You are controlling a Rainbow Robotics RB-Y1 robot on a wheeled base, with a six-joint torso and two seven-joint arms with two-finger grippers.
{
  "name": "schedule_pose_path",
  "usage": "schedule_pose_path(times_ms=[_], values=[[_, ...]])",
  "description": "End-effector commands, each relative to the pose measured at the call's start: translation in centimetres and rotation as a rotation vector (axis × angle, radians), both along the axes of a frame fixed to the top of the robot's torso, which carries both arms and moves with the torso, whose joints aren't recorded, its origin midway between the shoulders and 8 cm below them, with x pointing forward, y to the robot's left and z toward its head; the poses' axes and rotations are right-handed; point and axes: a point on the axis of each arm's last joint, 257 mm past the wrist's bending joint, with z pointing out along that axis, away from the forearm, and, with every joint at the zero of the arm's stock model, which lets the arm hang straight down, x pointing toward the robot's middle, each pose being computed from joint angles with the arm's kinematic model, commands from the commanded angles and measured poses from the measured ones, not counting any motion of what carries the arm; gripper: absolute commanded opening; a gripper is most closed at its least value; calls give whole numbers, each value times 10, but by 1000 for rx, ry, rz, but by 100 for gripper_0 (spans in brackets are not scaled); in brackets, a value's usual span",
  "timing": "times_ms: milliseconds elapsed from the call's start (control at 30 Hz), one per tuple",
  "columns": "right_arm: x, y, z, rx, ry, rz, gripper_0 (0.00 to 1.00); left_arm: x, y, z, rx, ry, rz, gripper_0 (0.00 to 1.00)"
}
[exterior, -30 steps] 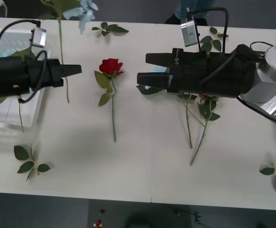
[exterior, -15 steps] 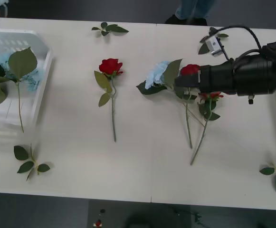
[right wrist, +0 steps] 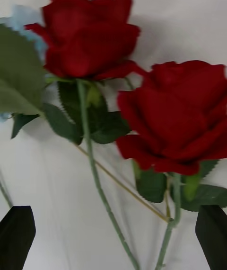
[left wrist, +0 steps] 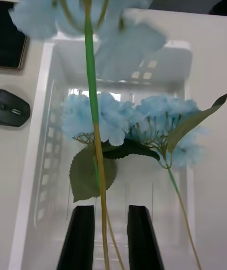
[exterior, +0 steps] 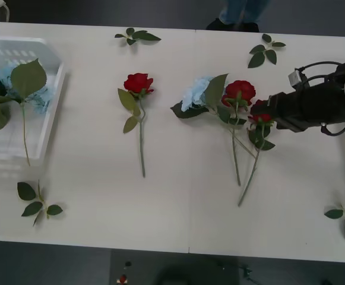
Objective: Put the red flowers into the right box and the blue flowers into the left box
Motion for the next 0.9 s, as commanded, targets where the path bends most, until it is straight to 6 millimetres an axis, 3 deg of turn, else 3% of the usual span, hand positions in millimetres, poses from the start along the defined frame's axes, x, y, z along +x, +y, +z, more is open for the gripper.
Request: schedule_pose_path(times_ms=[33,133,233,300,367,433,700,767,800,833,900], values=[[10,3,5,-31,-1,-9,100,2,-2,13,110,-45,-78,86],[11,5,-7,-53,26,-27,100,4,-18,6,94,-36,-124,100],[14,9,-17,-67,38,-46,100,2,-54,3,66,-21,-248,100],[18,13,-23,-72,41,-60,100,2,-91,5,16,-9,-354,100],[20,14,-26,-77,41,-66,100,2,-111,6,-15,-4,-403,100],[25,16,-34,-94,41,-84,100,8,-158,12,-70,5,-494,100],[39,17,-50,-148,20,-107,100,46,-241,-2,-106,102,-476,100],[41,16,-52,-162,12,-104,72,54,-256,-10,-94,127,-453,100],[42,16,-52,-171,6,-102,27,60,-267,-15,-88,138,-435,100],[43,15,-53,-171,7,-105,0,64,-275,-18,-83,147,-422,100],[44,16,-51,-170,4,-106,0,71,-290,-26,-64,165,-394,100]])
